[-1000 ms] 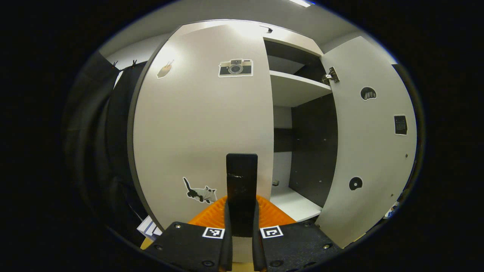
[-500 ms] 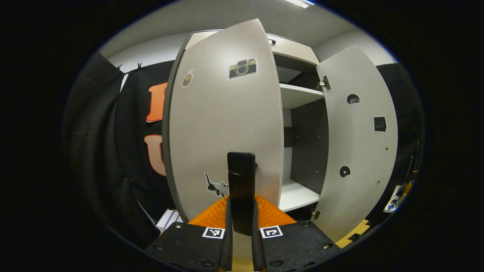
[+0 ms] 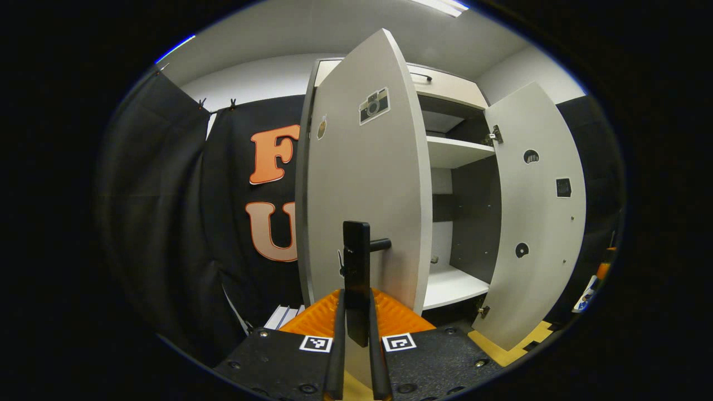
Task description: Open the right door of the double-door shoe cabinet with the right hand, and open the left door with the left hand.
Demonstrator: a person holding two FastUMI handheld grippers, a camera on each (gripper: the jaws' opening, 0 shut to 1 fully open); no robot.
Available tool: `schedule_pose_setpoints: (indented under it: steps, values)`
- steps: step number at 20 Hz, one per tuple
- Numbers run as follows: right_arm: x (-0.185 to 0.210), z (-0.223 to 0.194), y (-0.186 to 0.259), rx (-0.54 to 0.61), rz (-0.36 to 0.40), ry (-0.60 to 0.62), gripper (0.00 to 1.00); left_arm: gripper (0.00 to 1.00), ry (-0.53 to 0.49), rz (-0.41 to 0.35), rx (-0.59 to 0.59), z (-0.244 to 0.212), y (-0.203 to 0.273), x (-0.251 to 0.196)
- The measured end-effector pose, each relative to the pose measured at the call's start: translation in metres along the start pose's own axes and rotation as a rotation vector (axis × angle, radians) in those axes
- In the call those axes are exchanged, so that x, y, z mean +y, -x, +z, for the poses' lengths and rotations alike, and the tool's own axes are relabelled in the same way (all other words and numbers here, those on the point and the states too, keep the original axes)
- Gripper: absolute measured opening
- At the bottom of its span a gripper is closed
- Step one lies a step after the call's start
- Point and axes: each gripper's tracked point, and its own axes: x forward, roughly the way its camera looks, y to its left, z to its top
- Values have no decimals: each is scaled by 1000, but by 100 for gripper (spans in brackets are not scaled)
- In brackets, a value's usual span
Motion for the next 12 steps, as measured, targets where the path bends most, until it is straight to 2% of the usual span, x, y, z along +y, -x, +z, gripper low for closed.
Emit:
schedule_pose_setpoints:
  steps: [1,4,8,12]
  values:
    - [0,0,-1,0,1,2,88,18,9,-1,8,-4,0,1]
    - [1,-1,-2,3,9,6,98,14,64,-22,-8,-7,9,4]
    - [2,-3,-2,11,17,9,100,10,56,23,-31,-8,15,19]
    - [1,-2,-3,9,15,13,88,5,15,106,-71,-6,21,44]
